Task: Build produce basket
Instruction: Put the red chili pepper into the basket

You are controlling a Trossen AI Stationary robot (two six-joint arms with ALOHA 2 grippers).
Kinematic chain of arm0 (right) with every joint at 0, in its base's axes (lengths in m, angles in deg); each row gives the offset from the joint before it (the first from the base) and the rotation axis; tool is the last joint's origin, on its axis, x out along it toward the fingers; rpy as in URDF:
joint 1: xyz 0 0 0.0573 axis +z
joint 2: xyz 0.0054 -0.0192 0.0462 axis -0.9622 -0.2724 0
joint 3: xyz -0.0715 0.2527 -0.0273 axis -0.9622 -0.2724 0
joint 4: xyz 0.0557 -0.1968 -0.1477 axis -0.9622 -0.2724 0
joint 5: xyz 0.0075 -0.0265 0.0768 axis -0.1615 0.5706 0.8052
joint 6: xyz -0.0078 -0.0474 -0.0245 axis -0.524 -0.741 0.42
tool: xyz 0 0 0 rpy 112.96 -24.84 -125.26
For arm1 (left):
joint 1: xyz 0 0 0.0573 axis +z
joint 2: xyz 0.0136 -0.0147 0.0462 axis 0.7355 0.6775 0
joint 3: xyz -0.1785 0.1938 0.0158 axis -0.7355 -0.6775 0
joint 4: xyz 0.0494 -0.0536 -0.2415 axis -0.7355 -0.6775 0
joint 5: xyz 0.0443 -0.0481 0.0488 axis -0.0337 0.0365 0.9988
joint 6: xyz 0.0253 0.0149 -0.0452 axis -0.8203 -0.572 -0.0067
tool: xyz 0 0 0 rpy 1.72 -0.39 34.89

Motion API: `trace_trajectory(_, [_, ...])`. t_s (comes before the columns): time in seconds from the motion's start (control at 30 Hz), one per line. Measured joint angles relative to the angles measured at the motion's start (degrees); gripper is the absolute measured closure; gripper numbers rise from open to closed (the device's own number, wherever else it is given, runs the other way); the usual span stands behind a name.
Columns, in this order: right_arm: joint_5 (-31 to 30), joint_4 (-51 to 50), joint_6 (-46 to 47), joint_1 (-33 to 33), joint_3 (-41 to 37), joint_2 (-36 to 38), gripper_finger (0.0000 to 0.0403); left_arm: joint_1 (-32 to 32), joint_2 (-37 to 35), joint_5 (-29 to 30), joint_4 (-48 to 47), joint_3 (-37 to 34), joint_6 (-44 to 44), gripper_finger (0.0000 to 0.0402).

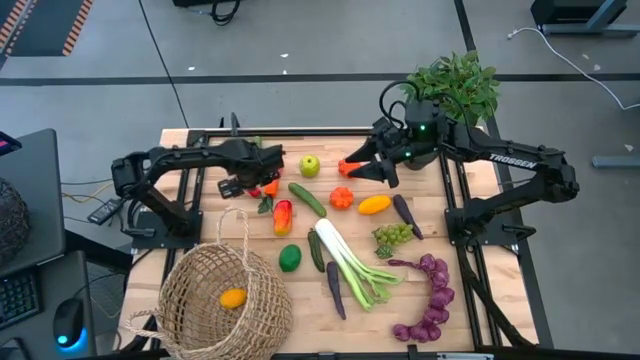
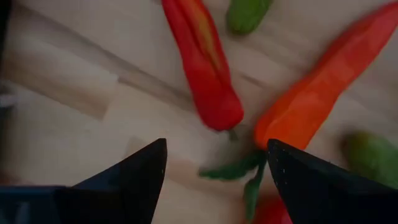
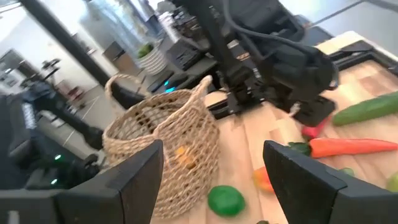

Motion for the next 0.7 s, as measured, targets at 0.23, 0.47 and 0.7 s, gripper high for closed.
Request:
trace_trajectory(0.23, [4.79,-1.95,-0.20,-1.04,0.00,0.60,0.0123,-0.54,0.02,4.57,3.72,-2.40,4.27,0.0120])
trace_trajectory(0.47, [4.80,-2.70,-0.21,-2.20,0.00,1.09,0.0123,-0.45,0.02,4.53,6.22,-6.12,8.18,0.0120])
trace_trajectory(0.7, [3.48,-2.72,-0.02,-2.40,0.00,1.14,0.0123,-0.11,0.02,4.57,11.37,-10.45,8.35,0.0120])
